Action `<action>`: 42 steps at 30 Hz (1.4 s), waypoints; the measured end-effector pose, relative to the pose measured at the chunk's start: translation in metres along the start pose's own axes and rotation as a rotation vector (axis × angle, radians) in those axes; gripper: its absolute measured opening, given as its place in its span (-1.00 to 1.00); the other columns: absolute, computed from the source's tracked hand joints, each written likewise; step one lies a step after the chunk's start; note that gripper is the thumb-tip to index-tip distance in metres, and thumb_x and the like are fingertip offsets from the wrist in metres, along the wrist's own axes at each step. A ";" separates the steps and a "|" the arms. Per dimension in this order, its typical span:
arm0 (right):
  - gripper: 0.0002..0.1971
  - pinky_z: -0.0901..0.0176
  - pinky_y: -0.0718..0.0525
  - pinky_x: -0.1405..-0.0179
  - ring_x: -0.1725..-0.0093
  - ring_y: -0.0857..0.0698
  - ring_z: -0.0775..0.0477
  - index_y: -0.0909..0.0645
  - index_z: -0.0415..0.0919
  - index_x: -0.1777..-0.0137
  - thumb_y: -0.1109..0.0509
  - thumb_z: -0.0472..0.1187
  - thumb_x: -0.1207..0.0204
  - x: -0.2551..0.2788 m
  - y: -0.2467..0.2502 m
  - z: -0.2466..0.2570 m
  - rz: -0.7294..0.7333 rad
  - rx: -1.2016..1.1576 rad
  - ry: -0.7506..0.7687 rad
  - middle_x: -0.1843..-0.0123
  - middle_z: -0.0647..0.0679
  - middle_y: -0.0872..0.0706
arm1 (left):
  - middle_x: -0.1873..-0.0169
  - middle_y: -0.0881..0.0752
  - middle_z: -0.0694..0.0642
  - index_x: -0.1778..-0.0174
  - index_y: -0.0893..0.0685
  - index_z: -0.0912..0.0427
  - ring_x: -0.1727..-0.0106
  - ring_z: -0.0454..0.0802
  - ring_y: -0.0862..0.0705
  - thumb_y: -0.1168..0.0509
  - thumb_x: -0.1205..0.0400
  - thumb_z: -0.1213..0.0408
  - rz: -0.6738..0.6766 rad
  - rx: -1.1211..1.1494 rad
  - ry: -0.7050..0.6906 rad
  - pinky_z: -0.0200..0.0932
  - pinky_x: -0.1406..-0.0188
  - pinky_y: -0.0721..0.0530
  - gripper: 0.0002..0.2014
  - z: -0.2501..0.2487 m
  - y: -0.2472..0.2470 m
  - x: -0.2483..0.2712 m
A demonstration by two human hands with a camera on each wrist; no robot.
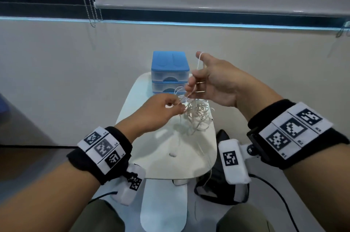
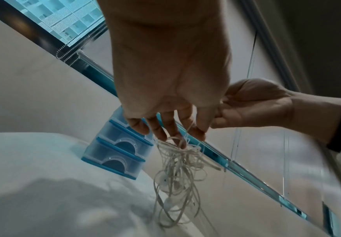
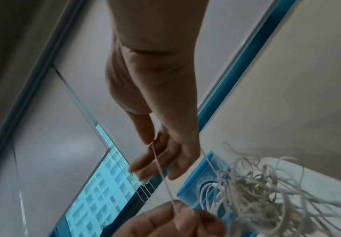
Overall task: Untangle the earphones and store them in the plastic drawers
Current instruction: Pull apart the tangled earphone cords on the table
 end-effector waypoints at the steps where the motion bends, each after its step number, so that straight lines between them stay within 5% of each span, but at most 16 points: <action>1: -0.48 -0.03 -0.81 0.20 0.51 -0.60 -0.04 -0.28 0.04 -0.71 -0.10 -0.38 -0.83 0.000 0.005 0.000 -0.034 0.081 0.003 0.42 -0.09 -0.55 | 0.09 -0.78 -0.14 0.20 -0.75 -0.01 -0.05 -0.19 -0.68 -0.36 -0.71 -0.12 -0.033 -0.058 -0.017 -0.10 -0.19 -0.56 -0.70 0.001 0.004 -0.003; 4: -0.67 0.20 -0.51 0.52 0.54 -0.34 0.01 -0.68 -0.15 -0.33 -0.11 -0.34 -0.79 0.000 0.026 0.010 -0.175 0.560 0.041 0.41 -0.03 -0.39 | 0.16 -0.74 -0.21 0.26 -0.74 -0.11 0.03 -0.23 -0.70 -0.26 -0.66 -0.27 -0.040 -0.165 -0.104 0.12 -0.22 -0.60 -0.63 -0.002 0.006 -0.007; 6: -0.73 0.18 -0.51 0.47 0.39 -0.49 -0.07 -0.73 -0.16 -0.24 -0.19 -0.29 -0.75 0.002 0.040 0.018 -0.292 0.801 0.048 0.24 -0.07 -0.57 | 0.20 -0.77 -0.12 0.25 -0.76 -0.05 0.08 -0.28 -0.68 -0.26 -0.77 -0.12 -0.064 -0.170 -0.159 -0.09 -0.11 -0.59 -0.64 -0.010 0.008 -0.005; 9: -0.62 0.04 -0.71 -0.02 -0.14 -0.69 -0.14 -0.57 -0.03 -0.52 -0.32 -0.08 -0.73 0.005 0.039 0.019 -0.320 0.920 0.128 -0.29 -0.11 -0.66 | 0.29 -0.79 -0.05 0.26 -0.73 0.07 0.22 -0.21 -0.68 -0.21 -0.83 0.03 -0.216 -0.130 -0.215 -0.27 0.19 -0.54 -0.61 -0.026 0.028 -0.005; 12: -0.60 -0.03 -0.53 -0.42 -0.41 -0.55 -0.09 -0.63 0.01 -0.48 -0.35 0.11 -0.70 0.010 0.005 0.018 -0.146 1.060 0.303 -0.41 -0.07 -0.55 | 0.38 -0.78 0.01 0.26 -0.67 0.13 0.33 -0.16 -0.70 -0.20 -0.85 0.11 -0.205 -0.019 -0.224 -0.32 0.27 -0.56 -0.62 -0.035 0.037 -0.012; 17: -0.62 -0.01 -0.57 0.11 0.18 -0.64 -0.08 -0.75 -0.26 0.13 -0.27 -0.04 -0.78 0.010 -0.012 0.022 -0.044 1.039 0.349 0.06 -0.20 -0.80 | 0.42 -0.66 -0.05 0.27 -0.65 0.10 0.41 -0.23 -0.55 -0.23 -0.84 0.17 -0.144 0.012 -0.222 -0.38 0.36 -0.46 -0.66 -0.040 0.045 -0.012; 22: -0.66 0.11 -0.63 0.02 0.07 -0.74 -0.06 -0.55 -0.16 0.32 -0.23 -0.24 -0.74 0.023 0.005 0.055 -0.104 0.072 0.467 0.08 -0.17 -0.77 | 0.20 -0.74 -0.10 0.15 -0.72 0.16 0.20 -0.24 -0.65 -0.26 -0.81 0.07 0.195 -0.018 -0.020 -0.39 0.21 -0.55 -0.69 0.002 -0.005 0.004; 25: -0.62 0.11 -0.64 0.31 0.44 -0.62 -0.09 -0.44 -0.20 0.36 -0.21 -0.21 -0.75 0.027 0.019 0.054 -0.125 -0.305 0.399 0.36 -0.19 -0.68 | 0.22 -0.73 -0.10 0.19 -0.71 0.11 0.28 -0.17 -0.64 -0.20 -0.84 0.02 0.211 -0.085 0.038 -0.32 0.19 -0.57 -0.63 0.019 -0.010 0.009; 27: -0.57 0.21 -0.36 0.55 0.59 -0.35 -0.02 -0.39 -0.16 0.37 -0.20 -0.08 -0.78 0.024 0.024 0.040 -0.178 -0.165 0.292 0.51 -0.14 -0.49 | 0.37 -0.69 -0.08 0.24 -0.68 0.12 0.41 -0.15 -0.59 -0.17 -0.85 0.04 0.053 -0.050 0.043 -0.21 0.28 -0.55 -0.60 0.011 0.014 0.002; 29: -0.57 0.27 -0.21 0.60 0.58 -0.29 -0.02 -0.42 -0.14 0.27 -0.24 0.10 -0.77 0.019 0.023 0.018 -0.165 0.070 0.169 0.52 -0.13 -0.43 | 0.51 -0.64 -0.10 0.28 -0.66 0.17 0.51 -0.13 -0.55 -0.20 -0.84 0.10 -0.122 0.025 -0.015 -0.17 0.37 -0.52 -0.61 -0.011 0.046 -0.002; 33: -0.65 0.26 -0.23 0.59 0.52 -0.39 0.00 -0.58 -0.19 -0.21 -0.42 0.09 -0.67 0.019 -0.014 -0.026 0.170 0.417 0.025 0.43 -0.12 -0.49 | 0.50 -0.63 -0.07 0.28 -0.67 0.17 0.45 -0.08 -0.56 -0.46 -0.67 0.13 -0.237 0.039 -0.220 -0.11 0.36 -0.59 -0.73 -0.069 0.089 0.001; 35: -0.70 0.19 -0.34 0.51 0.45 -0.45 -0.06 -0.68 -0.31 -0.17 -0.42 -0.04 -0.71 0.019 -0.027 -0.027 0.235 0.567 0.092 0.44 -0.14 -0.55 | 0.44 -0.65 -0.06 0.25 -0.69 0.11 0.39 -0.08 -0.57 -0.54 -0.60 0.21 -0.198 0.062 -0.294 -0.15 0.33 -0.60 -0.81 -0.087 0.095 0.005; 38: -0.64 0.11 -0.47 0.32 0.38 -0.62 -0.07 -0.73 -0.38 0.02 -0.23 -0.13 -0.83 0.019 -0.026 -0.001 0.102 0.547 0.230 0.37 -0.21 -0.73 | 0.29 -0.67 0.01 0.04 -0.69 0.08 0.31 -0.10 -0.59 -0.55 -0.58 0.28 -0.204 0.275 -0.380 -0.23 0.25 -0.60 -0.84 -0.092 0.098 0.011; 40: -0.63 0.07 -0.48 0.17 0.24 -0.69 -0.04 -0.73 -0.24 0.07 -0.17 -0.11 -0.85 0.028 -0.026 0.026 0.025 0.491 0.345 0.27 -0.18 -0.81 | 0.20 -0.65 0.04 -0.19 -0.62 0.01 0.31 -0.14 -0.57 -0.55 -0.53 0.18 -0.254 0.422 -0.298 -0.22 0.24 -0.55 -0.64 -0.068 0.095 0.009; 42: -0.63 0.08 -0.50 0.08 0.16 -0.74 -0.03 -0.71 -0.14 0.11 -0.15 -0.11 -0.84 0.039 -0.027 0.052 -0.027 0.461 0.465 0.20 -0.13 -0.84 | 0.16 -0.62 0.04 -0.27 -0.62 -0.04 0.29 -0.15 -0.53 -0.54 -0.50 0.07 -0.125 0.457 -0.134 -0.22 0.26 -0.48 -0.56 -0.041 0.066 0.007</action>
Point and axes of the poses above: each hand's wrist, its own x-axis away from the middle knuckle, its own y-axis out of the back of the hand, z = x × y, the point moved 8 cm from there along -x, towards the middle knuckle
